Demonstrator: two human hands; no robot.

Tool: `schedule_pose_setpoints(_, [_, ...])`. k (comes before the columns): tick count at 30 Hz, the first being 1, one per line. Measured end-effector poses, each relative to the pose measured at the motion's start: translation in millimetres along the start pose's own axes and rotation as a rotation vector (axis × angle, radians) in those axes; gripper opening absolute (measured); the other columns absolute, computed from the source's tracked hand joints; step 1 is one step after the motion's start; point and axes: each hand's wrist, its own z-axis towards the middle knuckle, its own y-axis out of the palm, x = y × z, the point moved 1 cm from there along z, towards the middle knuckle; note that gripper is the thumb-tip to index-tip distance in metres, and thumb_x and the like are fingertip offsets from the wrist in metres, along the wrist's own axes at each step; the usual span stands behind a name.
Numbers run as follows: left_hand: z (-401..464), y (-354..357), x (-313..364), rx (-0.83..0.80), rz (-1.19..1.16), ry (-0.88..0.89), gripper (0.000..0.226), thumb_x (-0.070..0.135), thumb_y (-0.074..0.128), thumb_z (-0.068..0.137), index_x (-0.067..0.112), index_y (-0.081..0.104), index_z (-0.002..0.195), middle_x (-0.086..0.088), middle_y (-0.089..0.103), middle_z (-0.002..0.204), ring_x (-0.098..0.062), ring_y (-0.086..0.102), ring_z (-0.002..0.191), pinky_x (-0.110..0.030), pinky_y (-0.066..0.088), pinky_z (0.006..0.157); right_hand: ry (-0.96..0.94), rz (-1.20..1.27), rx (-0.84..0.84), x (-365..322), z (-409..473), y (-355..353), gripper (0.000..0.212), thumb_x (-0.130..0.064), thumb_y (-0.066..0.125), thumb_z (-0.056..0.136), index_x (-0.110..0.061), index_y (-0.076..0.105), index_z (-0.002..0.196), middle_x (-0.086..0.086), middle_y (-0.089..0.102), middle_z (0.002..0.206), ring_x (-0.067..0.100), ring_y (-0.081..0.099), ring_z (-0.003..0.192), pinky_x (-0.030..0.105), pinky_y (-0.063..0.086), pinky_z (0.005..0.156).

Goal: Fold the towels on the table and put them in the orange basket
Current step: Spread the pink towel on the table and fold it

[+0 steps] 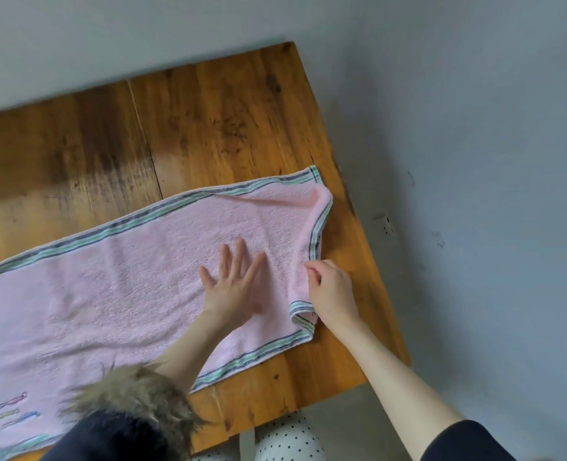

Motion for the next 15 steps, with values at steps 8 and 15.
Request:
schedule_pose_setpoints(8, [0, -1, 1, -0.001, -0.014, 0.0, 0.103, 0.047, 0.064, 0.082, 0.033, -0.015, 0.146, -0.009, -0.03, 0.152, -0.036, -0.024, 0.14, -0.069, 0.009, 0.105, 0.3, -0.136, -0.041, 6, 18, -1, 0.036, -0.039, 0.06, 0.088, -0.016, 0.048, 0.113, 0.002, 0.058, 0.115, 0.023, 0.052, 0.109, 0.04, 0.042, 0.09])
schedule_pose_setpoints(15, [1, -1, -4, 0.007, -0.042, 0.02, 0.105, 0.052, 0.064, 0.079, 0.035, -0.015, 0.146, -0.005, -0.03, 0.152, -0.033, -0.024, 0.14, -0.067, 0.005, 0.107, 0.44, -0.179, -0.092, 7, 3, -7, 0.022, -0.035, 0.06, 0.089, -0.015, 0.06, 0.098, 0.001, 0.065, 0.099, 0.022, 0.06, 0.097, 0.035, 0.046, 0.087])
